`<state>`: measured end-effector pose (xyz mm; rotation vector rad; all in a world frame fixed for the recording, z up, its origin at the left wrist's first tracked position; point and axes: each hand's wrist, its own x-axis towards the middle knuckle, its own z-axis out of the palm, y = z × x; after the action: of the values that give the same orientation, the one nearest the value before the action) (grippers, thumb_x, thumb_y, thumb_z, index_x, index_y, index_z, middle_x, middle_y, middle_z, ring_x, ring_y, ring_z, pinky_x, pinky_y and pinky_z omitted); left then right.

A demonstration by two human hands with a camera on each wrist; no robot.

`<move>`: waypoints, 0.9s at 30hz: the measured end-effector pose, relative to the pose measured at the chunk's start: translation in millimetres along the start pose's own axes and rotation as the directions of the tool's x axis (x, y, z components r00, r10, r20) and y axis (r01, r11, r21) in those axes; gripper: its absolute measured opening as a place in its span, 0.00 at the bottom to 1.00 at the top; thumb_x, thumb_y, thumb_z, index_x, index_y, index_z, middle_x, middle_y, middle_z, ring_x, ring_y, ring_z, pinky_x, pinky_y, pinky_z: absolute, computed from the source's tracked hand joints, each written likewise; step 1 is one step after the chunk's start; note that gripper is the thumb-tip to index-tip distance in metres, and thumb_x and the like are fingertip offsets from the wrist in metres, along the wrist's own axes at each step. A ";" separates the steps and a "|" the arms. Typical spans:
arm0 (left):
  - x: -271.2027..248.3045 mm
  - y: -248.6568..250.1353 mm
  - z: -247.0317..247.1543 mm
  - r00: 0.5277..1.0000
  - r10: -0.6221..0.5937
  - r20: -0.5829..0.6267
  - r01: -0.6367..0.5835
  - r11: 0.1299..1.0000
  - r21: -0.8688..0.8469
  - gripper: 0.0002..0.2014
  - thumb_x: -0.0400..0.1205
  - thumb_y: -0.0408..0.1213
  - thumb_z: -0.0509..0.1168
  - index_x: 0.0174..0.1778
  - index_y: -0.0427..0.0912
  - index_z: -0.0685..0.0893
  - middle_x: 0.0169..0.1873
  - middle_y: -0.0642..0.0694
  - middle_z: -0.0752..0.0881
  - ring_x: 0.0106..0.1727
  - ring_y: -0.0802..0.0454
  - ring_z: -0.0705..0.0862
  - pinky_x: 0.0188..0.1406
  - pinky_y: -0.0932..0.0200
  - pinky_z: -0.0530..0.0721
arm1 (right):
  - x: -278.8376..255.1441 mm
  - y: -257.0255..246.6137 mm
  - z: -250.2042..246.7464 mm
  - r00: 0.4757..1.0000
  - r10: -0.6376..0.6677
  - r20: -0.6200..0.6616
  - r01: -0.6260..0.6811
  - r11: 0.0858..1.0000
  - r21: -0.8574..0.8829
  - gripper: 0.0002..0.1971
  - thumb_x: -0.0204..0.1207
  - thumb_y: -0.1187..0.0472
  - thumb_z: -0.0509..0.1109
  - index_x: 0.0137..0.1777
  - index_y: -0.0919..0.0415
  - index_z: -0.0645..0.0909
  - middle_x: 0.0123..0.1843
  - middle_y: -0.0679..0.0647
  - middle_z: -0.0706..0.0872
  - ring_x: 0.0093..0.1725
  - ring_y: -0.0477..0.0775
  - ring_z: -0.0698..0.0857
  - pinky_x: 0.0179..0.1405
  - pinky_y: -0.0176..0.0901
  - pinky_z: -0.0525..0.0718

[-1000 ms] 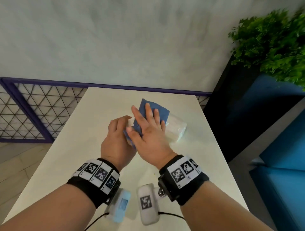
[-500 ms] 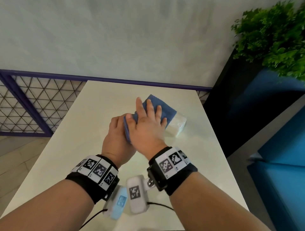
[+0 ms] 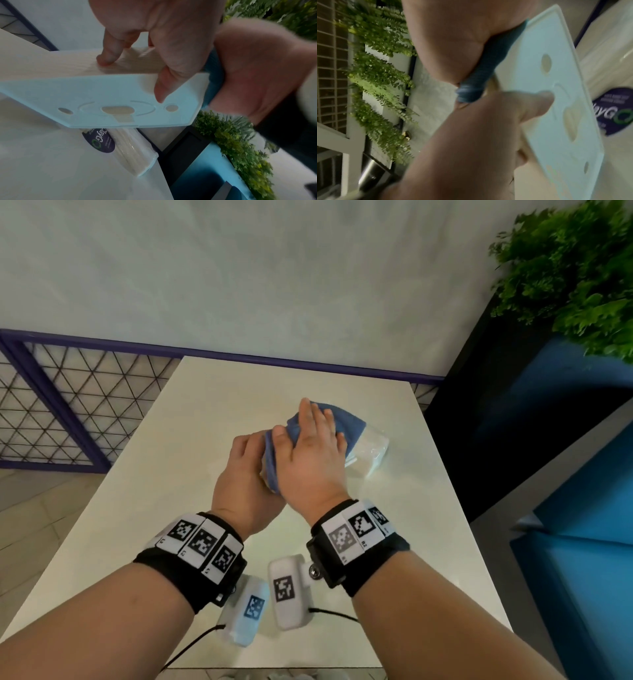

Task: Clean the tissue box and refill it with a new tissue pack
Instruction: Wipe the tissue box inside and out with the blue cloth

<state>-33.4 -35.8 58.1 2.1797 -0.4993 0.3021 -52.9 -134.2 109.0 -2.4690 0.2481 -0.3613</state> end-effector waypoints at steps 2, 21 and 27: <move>-0.6 4.8 -4.3 1.000 0.003 -0.020 -0.004 0.998 -0.062 0.32 0.66 0.33 0.79 0.64 0.47 0.73 0.54 0.55 0.75 0.60 0.52 0.75 0.45 0.53 0.80 | 6.4 10.9 -7.3 0.998 0.029 -0.055 -0.026 0.998 0.054 0.29 0.84 0.46 0.51 0.83 0.55 0.54 0.84 0.49 0.62 0.85 0.50 0.51 0.84 0.56 0.47; 5.9 -33.4 -24.3 0.953 0.127 0.274 -0.076 0.979 -0.187 0.51 0.63 0.30 0.81 0.63 0.83 0.59 0.70 0.71 0.67 0.79 0.56 0.67 0.70 0.57 0.74 | 13.4 61.0 -43.3 0.632 0.440 0.638 -0.752 0.149 0.642 0.10 0.75 0.51 0.68 0.43 0.59 0.79 0.39 0.58 0.84 0.39 0.58 0.82 0.50 0.49 0.84; 8.6 1.3 -29.9 0.910 0.069 0.409 -0.266 0.854 0.448 0.64 0.62 0.64 0.74 0.81 0.56 0.33 0.84 0.55 0.44 0.84 0.48 0.39 0.83 0.40 0.42 | 15.7 50.7 -13.4 0.644 0.527 0.555 -0.676 0.052 0.735 0.08 0.70 0.60 0.71 0.33 0.59 0.74 0.26 0.54 0.74 0.23 0.52 0.74 0.26 0.38 0.77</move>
<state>-27.5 -14.8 80.3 2.7239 -0.9220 0.1017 -46.9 -185.7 91.5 -1.0179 0.7743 0.0921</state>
